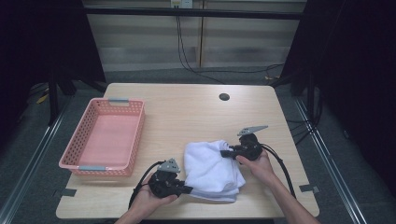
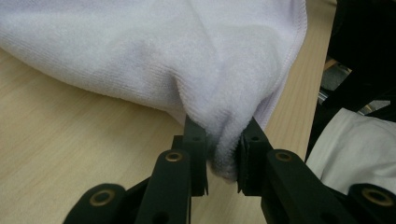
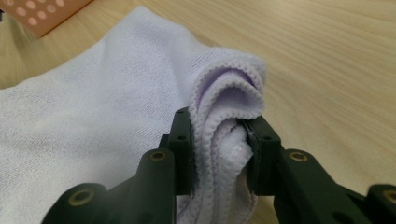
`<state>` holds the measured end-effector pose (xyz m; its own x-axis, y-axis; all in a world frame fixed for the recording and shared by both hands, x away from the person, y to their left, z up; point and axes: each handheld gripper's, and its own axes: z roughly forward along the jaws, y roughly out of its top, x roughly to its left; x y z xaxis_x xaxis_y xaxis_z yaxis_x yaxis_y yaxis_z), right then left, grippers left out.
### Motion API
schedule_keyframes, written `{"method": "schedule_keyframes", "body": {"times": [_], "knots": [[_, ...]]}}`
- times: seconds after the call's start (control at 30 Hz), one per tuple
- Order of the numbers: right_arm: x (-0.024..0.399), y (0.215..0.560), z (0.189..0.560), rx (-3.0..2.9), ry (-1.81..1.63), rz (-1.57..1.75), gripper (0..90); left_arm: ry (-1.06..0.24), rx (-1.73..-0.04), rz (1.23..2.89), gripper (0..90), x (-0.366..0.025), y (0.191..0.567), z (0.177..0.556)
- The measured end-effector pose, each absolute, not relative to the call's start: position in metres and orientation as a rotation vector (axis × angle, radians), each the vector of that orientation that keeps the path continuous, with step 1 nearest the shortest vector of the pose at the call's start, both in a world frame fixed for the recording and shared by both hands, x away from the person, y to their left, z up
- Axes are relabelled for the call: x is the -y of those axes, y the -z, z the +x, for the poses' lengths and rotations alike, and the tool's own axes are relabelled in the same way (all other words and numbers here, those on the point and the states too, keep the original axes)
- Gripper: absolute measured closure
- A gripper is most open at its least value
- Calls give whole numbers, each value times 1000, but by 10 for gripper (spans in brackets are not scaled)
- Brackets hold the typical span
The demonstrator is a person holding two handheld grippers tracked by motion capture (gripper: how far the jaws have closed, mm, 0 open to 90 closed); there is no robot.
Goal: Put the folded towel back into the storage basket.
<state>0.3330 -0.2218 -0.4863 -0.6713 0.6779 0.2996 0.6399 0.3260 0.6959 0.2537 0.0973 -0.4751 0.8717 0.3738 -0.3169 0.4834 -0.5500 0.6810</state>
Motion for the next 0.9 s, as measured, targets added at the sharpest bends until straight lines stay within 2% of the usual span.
{"method": "schedule_keyframes", "body": {"times": [0.53, 0.9], "knots": [[234, 456, 337, -2473, -1395, 1230, 696, 139, -582, 2163, 779, -100, 444, 256], [225, 419, 362, -2437, -1448, 1177, 703, 89, -614, 2123, 786, -108, 416, 275]]}}
